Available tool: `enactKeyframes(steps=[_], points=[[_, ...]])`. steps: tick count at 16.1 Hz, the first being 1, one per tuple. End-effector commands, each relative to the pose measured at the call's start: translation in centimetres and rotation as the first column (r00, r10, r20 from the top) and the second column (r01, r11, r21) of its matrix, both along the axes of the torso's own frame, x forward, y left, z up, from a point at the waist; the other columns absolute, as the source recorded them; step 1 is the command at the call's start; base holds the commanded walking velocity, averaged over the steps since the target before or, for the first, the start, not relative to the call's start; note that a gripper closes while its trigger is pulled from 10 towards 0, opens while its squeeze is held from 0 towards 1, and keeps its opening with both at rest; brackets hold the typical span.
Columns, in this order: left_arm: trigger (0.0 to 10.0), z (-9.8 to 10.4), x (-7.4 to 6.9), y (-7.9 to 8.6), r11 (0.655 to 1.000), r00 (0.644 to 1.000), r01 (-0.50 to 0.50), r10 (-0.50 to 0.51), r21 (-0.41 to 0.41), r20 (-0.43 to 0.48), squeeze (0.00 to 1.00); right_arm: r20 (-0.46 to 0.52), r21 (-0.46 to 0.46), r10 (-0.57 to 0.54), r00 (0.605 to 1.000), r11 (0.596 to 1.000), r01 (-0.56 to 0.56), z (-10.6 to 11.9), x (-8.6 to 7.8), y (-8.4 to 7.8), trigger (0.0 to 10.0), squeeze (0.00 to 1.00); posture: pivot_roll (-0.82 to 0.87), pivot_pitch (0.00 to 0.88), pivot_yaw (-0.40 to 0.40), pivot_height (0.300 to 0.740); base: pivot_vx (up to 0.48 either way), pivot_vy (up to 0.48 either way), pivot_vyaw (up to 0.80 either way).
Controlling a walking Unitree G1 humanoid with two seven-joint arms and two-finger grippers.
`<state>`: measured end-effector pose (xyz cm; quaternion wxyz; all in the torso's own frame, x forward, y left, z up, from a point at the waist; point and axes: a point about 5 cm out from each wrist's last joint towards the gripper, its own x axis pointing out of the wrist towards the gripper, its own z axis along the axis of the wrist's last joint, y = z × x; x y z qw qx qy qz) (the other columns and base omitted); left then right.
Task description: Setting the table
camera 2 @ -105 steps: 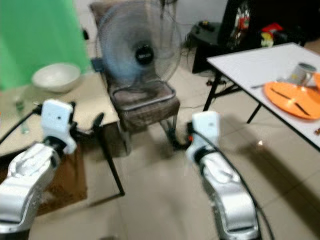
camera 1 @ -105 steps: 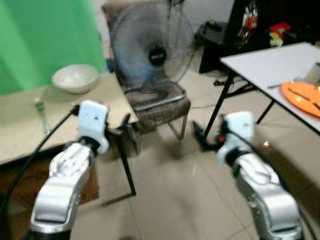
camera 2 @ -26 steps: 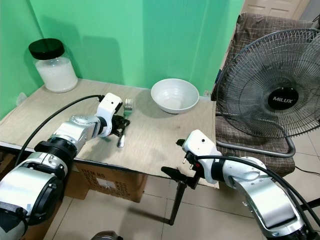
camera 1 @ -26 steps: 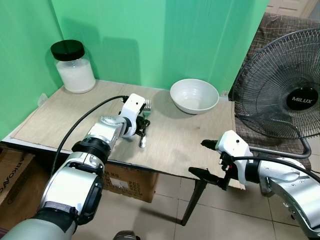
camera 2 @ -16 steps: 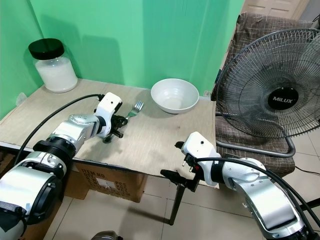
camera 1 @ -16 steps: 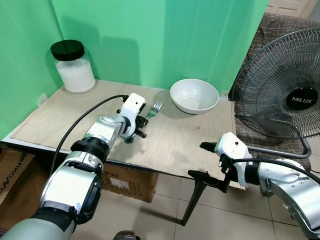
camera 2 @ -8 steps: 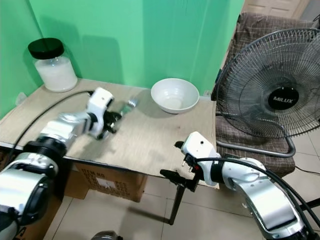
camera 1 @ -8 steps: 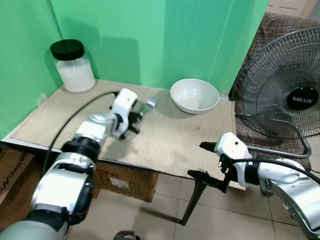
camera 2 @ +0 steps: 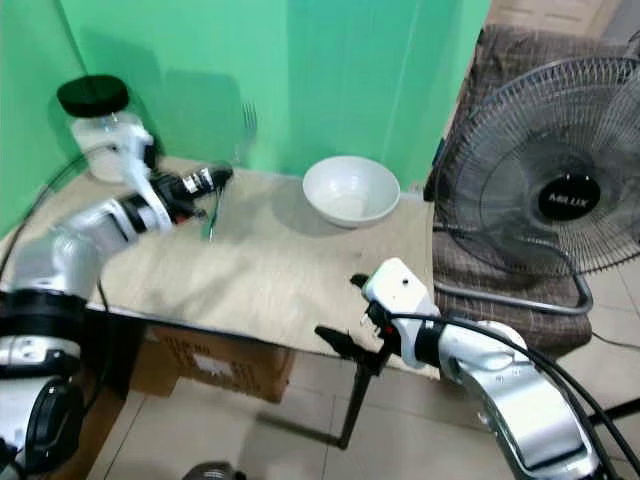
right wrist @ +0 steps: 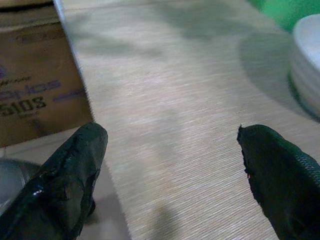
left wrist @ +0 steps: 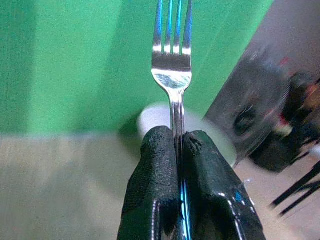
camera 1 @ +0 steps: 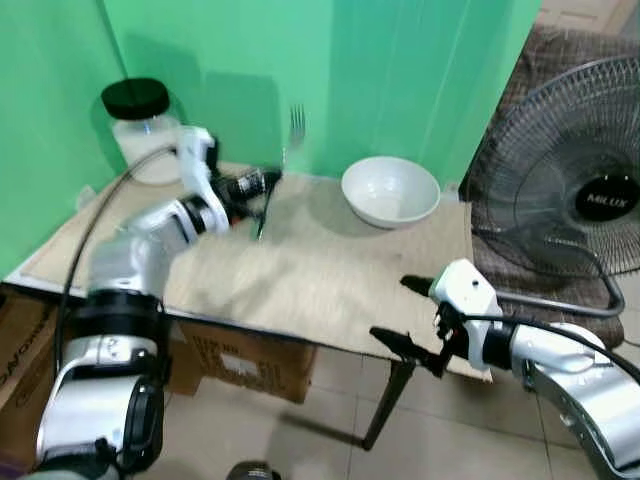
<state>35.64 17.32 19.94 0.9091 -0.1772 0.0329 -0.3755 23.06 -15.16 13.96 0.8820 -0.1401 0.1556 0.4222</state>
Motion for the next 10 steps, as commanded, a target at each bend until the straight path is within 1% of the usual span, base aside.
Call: enactKeyframes(steps=[1,3,4,5,6,7,8,9,10], points=[[0.0,1.2,-0.7,-0.7,0.994,0.996,0.078,-0.075,-0.081,0.038,0.00,0.019,0.015,-0.021,1.000,1.000,0.021,0.4,0.0,-0.1,10.0,0.00,0.10,0.000,-0.001,0.740,0.000,0.000,0.00],[0.0,1.7,-1.7,-1.5,0.983,0.988,0.145,-0.139,-0.114,0.063,0.00,0.035,0.039,-0.052,0.998,0.998,0.051,0.7,0.0,0.0,10.0,0.00,0.10,0.000,-0.004,0.740,0.000,0.000,0.00],[0.0,1.7,-1.9,-1.7,0.981,0.987,0.155,-0.148,-0.118,0.067,0.00,0.039,0.043,-0.062,0.997,0.997,0.060,0.7,0.0,0.0,10.0,0.00,0.10,0.000,-0.004,0.740,0.000,0.000,0.00],[0.0,1.7,-2.8,-2.3,0.985,0.984,0.155,-0.148,-0.075,0.095,0.00,0.074,0.070,-0.142,0.987,0.988,0.137,0.9,0.4,-0.1,10.0,0.00,0.09,0.000,-0.002,0.740,0.000,0.000,0.00],[0.0,1.6,-3.4,-2.6,0.992,0.983,0.129,-0.127,-0.005,0.130,0.00,0.102,0.114,-0.216,0.971,0.972,0.205,1.3,0.7,-0.2,10.0,0.00,0.09,0.000,0.001,0.740,0.000,0.000,0.00],[0.0,1.6,-3.6,-2.7,0.993,0.982,0.117,-0.119,0.021,0.145,0.00,0.113,0.134,-0.243,0.963,0.964,0.228,1.5,0.8,-0.2,10.0,0.00,0.09,0.000,0.002,0.740,0.000,0.000,0.00],[10.0,1.7,-4.4,-3.2,0.991,0.970,0.034,-0.064,0.126,0.236,0.00,0.127,0.217,-0.415,0.901,0.898,0.383,2.0,1.1,-0.8,10.0,0.00,0.08,0.000,0.007,0.740,0.000,0.000,-0.79],[10.0,2.1,-5.1,-3.5,0.980,0.948,-0.073,0.011,0.183,0.318,0.00,0.117,0.291,-0.569,0.814,0.803,0.520,2.3,1.1,-1.3,10.0,0.00,0.08,0.000,0.005,0.740,0.000,0.000,-0.79],[10.0,2.4,-5.4,-3.5,0.966,0.932,-0.142,0.058,0.214,0.359,0.00,0.114,0.324,-0.612,0.783,0.768,0.553,2.6,0.8,-1.4,10.0,0.00,0.07,0.000,0.005,0.740,0.000,0.000,-0.79]])
